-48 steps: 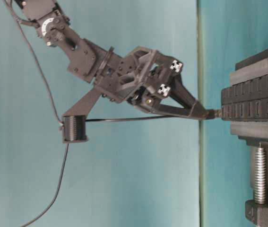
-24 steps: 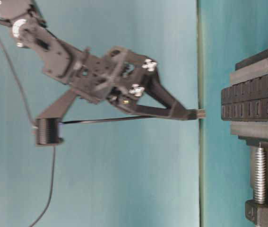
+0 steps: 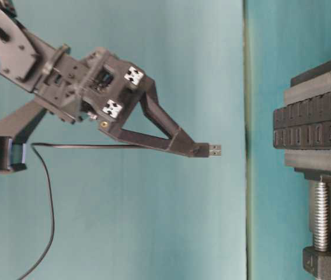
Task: Insert the USB into the second port from the front of the fixed hub.
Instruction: 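Pull the USB plug out of the port with the right gripper, then carry the held plug to the second port and push it in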
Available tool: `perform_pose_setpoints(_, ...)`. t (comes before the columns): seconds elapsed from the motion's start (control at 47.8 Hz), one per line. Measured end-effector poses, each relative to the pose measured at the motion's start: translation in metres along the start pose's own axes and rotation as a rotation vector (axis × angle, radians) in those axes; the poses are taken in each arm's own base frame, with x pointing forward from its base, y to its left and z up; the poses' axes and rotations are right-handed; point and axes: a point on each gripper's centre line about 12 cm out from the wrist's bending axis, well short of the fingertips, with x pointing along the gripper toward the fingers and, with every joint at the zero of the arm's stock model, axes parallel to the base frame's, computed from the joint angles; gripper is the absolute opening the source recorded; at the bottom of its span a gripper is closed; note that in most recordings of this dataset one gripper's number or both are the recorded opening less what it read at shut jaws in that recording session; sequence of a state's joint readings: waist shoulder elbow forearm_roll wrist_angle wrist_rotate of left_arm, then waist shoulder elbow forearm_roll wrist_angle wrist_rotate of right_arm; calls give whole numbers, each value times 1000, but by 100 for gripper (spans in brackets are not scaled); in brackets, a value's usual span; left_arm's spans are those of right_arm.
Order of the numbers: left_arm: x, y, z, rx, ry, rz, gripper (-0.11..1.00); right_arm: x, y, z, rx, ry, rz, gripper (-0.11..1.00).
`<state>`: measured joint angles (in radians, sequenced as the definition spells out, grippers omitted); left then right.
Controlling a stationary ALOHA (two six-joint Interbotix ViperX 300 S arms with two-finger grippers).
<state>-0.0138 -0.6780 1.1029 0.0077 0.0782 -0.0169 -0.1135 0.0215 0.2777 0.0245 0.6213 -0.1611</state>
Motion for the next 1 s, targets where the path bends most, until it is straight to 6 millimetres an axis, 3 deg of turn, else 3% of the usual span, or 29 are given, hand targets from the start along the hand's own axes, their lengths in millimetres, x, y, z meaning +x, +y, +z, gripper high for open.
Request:
perform_pose_setpoints(0.627,0,0,0,2,0,-1,0,3,8,-5,-11,15,13,10)
perform_pose_setpoints(1.004,0,0,1,2,-2,-1,0,8,24,-14,9,38,35,10)
